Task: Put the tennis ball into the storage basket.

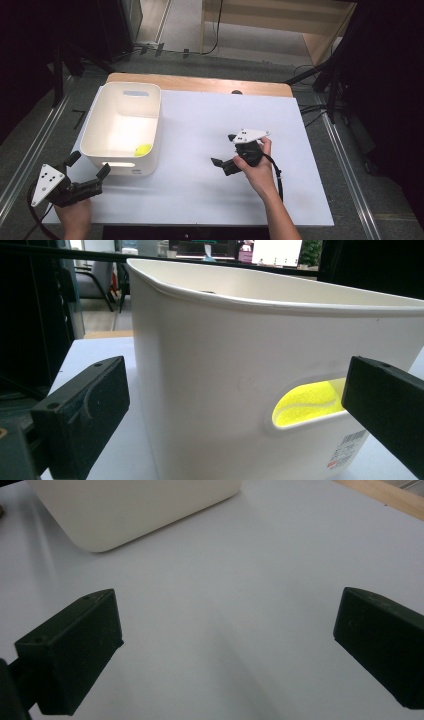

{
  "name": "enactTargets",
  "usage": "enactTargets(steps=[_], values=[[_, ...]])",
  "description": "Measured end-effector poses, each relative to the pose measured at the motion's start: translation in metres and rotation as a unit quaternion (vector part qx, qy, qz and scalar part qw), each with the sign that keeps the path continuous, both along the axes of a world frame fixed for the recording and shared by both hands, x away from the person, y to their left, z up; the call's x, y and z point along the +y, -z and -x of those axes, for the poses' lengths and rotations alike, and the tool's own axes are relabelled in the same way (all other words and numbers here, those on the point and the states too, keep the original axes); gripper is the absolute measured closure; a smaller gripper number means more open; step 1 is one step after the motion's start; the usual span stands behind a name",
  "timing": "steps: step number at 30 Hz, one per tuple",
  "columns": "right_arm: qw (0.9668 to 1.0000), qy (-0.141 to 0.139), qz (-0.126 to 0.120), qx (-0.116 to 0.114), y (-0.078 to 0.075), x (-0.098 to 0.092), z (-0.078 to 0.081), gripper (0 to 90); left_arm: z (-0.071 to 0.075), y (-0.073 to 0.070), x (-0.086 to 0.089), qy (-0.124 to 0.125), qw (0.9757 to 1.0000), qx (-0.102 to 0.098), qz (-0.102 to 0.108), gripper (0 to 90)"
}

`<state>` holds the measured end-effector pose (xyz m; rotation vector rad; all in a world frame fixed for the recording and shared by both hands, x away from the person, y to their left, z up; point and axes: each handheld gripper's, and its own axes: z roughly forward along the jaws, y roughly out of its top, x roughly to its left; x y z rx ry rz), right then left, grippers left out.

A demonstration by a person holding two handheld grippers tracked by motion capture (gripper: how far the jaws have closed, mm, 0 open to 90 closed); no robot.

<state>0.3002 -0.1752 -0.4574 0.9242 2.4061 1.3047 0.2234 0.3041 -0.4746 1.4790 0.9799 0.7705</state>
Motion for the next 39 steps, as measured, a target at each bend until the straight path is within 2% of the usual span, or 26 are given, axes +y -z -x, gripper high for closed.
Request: enactTargets(steps=[26, 39], values=[[0.999, 0.043, -0.014, -0.002, 0.018, -0.039, 0.018, 0.0, 0.0, 0.0, 0.0, 0.0, 1.0, 0.0, -0.004, 0.0], [0.9981, 0.058, -0.021, 0.006, 0.029, -0.058, 0.028, 0.0, 0.0, 0.0, 0.0, 0.0, 1.0, 0.0, -0.005, 0.0]])
